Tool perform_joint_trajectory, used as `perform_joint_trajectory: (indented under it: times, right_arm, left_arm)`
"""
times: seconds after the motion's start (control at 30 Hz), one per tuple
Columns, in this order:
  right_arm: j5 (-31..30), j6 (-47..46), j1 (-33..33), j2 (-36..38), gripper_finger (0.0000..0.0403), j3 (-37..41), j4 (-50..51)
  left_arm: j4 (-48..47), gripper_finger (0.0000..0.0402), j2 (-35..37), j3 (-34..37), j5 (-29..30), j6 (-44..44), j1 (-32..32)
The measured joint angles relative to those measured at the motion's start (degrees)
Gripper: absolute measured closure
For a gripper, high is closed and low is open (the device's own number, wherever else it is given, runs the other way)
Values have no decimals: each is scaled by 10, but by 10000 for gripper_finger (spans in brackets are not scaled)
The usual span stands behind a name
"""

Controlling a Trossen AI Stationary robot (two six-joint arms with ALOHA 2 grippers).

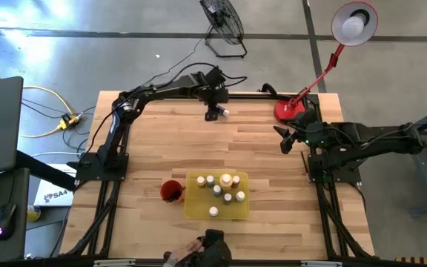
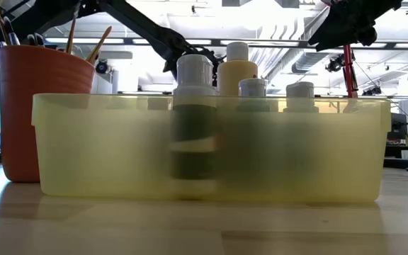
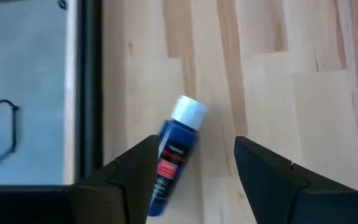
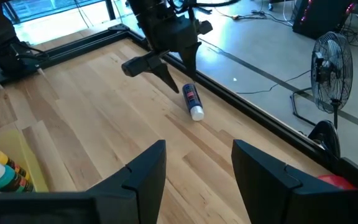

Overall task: Pick & Place Paint Supplies
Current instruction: Put the dark blue paint bottle into the yellow bin

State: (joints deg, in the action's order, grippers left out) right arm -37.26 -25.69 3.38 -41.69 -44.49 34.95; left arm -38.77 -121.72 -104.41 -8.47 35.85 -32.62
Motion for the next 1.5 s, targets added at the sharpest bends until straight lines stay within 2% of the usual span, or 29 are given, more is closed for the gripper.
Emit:
perform_joint_trajectory:
  times: [0.37, 0.57, 0.77, 0.9, 1.0, 1.07, 1.3, 1.5]
  right_arm:
    - [-3, 0, 0, 0, 229, 0, 0]
    - [-3, -2, 0, 0, 229, 0, 0]
    - [-3, -2, 0, 0, 229, 0, 0]
    - [-3, -2, 0, 0, 229, 0, 0]
    - [-3, -3, 0, 0, 229, 0, 0]
    - [-3, -14, 0, 0, 229, 0, 0]
    - [-3, -27, 0, 0, 229, 0, 3]
    - [-1, -28, 0, 0, 229, 0, 3]
  left_arm:
    - [-3, 195, -10, -1, 1, -21, 0]
    - [-20, 195, -42, 1, 22, -91, 0]
    - [40, 195, -43, -1, 39, -163, -1]
    - [69, 198, -37, -28, 37, -203, -8]
    - [79, 221, -37, -28, 47, -231, -14]
    - [77, 250, -39, -26, 51, -247, -19]
    - [82, 387, -42, -27, 52, -283, -24]
    - [74, 395, -42, -27, 59, -287, -22]
